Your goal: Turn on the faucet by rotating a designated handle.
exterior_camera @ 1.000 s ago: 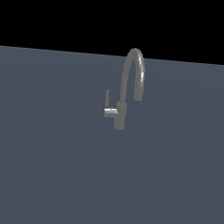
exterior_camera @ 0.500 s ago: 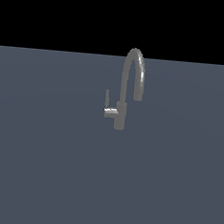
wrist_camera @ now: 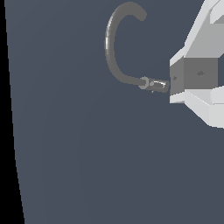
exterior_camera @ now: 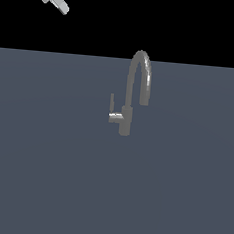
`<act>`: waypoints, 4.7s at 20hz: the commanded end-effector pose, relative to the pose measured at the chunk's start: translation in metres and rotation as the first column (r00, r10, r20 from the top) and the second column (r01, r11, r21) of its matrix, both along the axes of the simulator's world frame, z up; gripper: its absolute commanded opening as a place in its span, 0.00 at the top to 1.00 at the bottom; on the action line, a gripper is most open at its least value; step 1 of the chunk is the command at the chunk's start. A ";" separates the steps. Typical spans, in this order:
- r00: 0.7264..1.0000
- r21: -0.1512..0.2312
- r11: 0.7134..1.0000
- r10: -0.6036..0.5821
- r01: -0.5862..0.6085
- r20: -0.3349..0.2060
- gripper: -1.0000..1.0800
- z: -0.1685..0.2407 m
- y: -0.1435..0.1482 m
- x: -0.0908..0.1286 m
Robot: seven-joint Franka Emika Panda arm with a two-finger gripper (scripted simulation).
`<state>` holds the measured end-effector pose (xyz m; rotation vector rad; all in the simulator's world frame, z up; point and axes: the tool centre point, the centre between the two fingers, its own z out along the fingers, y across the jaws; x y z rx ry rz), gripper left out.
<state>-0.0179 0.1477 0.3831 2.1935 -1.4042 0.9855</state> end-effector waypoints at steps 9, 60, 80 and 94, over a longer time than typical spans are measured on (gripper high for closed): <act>0.977 0.005 0.977 -0.214 0.214 0.023 1.00 -0.137 -0.065 0.051; 0.937 0.023 0.937 -0.350 0.349 0.023 1.00 -0.235 -0.134 -0.032; 0.942 0.032 0.942 -0.334 0.333 0.035 1.00 -0.289 -0.129 -0.043; 0.943 0.040 0.944 -0.329 0.327 0.053 1.00 -0.317 -0.123 -0.022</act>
